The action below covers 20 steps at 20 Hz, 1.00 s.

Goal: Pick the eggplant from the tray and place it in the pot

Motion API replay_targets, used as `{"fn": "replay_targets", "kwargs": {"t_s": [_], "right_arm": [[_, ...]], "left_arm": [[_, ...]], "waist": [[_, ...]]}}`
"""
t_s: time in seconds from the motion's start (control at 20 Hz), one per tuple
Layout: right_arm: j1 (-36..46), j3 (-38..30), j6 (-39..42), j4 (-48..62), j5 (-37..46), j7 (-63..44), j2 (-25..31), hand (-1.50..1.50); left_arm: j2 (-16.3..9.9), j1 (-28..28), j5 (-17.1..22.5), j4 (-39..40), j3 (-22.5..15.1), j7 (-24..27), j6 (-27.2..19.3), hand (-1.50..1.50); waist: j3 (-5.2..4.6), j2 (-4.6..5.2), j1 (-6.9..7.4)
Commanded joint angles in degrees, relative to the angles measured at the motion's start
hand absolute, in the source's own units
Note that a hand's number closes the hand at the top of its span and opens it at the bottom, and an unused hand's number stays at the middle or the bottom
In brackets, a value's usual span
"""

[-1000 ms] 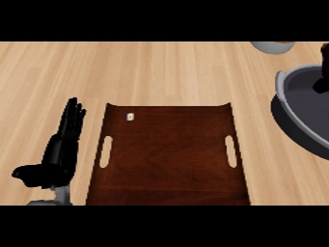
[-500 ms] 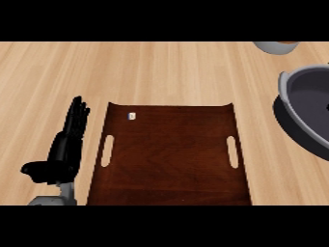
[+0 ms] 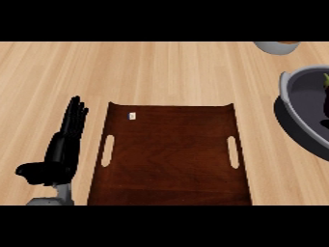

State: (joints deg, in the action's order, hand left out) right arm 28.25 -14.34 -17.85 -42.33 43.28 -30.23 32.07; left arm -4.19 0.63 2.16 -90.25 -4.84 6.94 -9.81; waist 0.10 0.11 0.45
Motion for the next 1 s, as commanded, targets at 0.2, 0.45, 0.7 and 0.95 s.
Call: {"fn": "replay_targets", "kwargs": {"t_s": [0.2, 0.45, 0.7, 0.95], "right_arm": [[0.65, -11.63, -14.00, -10.53, -13.88, 15.17, -3.62, -1.50], [-0.98, -19.91, -16.68, -8.80, -23.73, 24.02, -4.70, -1.50], [-5.36, -24.08, -15.47, -7.78, -29.90, 32.47, -2.80, -1.50], [-15.05, -28.39, -10.64, -13.84, -36.84, 38.26, -2.77, -1.50]], "left_arm": [[-0.02, -1.36, -0.24, -0.79, 0.36, 0.52, -0.42, 0.00], [-0.23, -0.05, -0.51, -2.53, 0.32, -2.25, -0.78, 0.00], [-0.25, 0.96, -0.82, -0.82, 1.24, -2.36, -0.47, 0.00], [1.09, -0.34, -1.38, -0.94, 0.46, -1.24, -0.86, 0.00]], "waist": [[0.05, -0.51, -1.36], [0.04, -0.02, -0.30], [-0.06, -0.06, -0.41], [-0.09, -0.17, -0.74]]}}
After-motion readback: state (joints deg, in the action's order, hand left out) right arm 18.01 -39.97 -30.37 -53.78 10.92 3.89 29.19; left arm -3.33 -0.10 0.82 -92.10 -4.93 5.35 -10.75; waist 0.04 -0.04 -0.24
